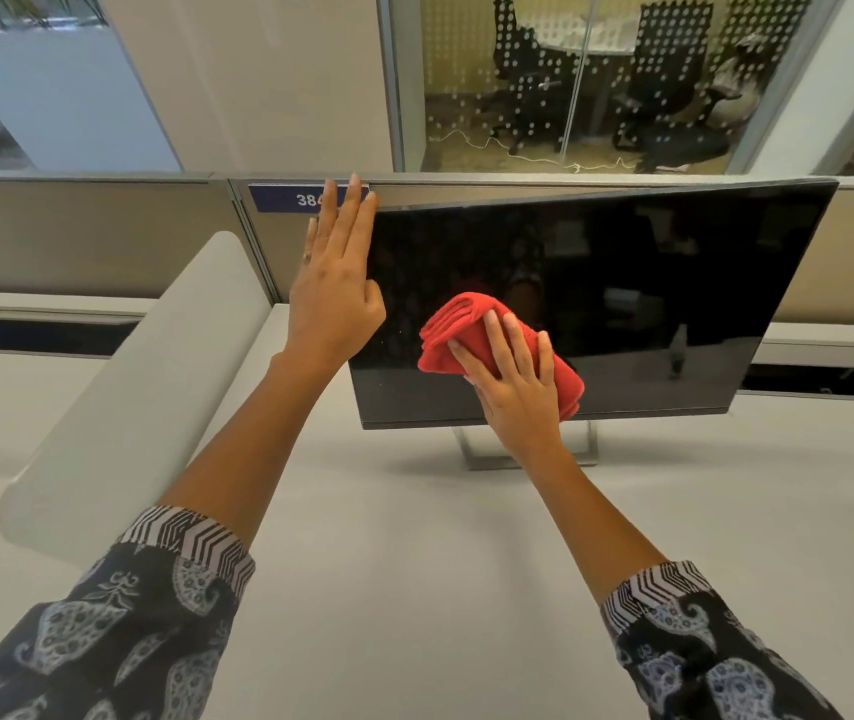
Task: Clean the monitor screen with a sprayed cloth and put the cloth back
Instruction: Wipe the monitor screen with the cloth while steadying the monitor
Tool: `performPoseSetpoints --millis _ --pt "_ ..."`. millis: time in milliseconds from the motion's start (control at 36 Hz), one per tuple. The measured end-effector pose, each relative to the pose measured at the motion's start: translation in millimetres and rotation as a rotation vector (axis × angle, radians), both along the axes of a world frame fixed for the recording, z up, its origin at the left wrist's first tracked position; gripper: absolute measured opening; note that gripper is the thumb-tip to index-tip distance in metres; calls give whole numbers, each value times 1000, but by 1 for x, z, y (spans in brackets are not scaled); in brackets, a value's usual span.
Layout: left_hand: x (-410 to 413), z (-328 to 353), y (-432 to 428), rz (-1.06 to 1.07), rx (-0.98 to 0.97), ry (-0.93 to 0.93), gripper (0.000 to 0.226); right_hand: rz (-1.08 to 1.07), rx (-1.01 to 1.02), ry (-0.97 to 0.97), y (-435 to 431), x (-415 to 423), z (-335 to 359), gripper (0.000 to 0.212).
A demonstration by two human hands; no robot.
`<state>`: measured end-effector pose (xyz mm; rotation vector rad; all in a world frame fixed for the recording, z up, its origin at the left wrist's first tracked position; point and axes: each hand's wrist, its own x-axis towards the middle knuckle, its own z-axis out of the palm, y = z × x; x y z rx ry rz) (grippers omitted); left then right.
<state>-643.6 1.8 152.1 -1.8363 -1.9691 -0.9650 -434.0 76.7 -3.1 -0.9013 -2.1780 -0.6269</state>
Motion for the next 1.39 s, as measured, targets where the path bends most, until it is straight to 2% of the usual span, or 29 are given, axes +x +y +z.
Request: performPoseSetpoints --millis 222,389,528,639,750,861,1028,1139,1222,1389 --pt "-8 3 -10 62 -21 87 72 -121 1 241 20 15 56 48" --pt "-20 2 -17 84 -19 -10 68 -184 32 354 36 -3 103 50" --pt "-12 10 -23 38 9 -184 64 -145 48 377 25 -42 122 47" --pt "-9 12 -24 33 16 -232 66 -95 53 381 13 -78 125 46" --pt "-14 7 -21 26 28 -236 68 -36 69 342 1 -110 121 48" --pt "-23 0 -15 -9 56 -283 61 7 72 308 -4 -126 111 53" --pt "-27 -5 -16 -166 107 -551 54 83 108 188 -5 -112 94 59" --pt "-24 -6 -18 -222 101 -737 57 150 95 59 -8 -101 72 57" --pt "-21 -10 -21 -226 104 -808 60 187 94 -29 -11 -93 50 58" --pt "-16 -31 -26 -174 97 -864 49 247 58 -221 -15 -71 10 63"
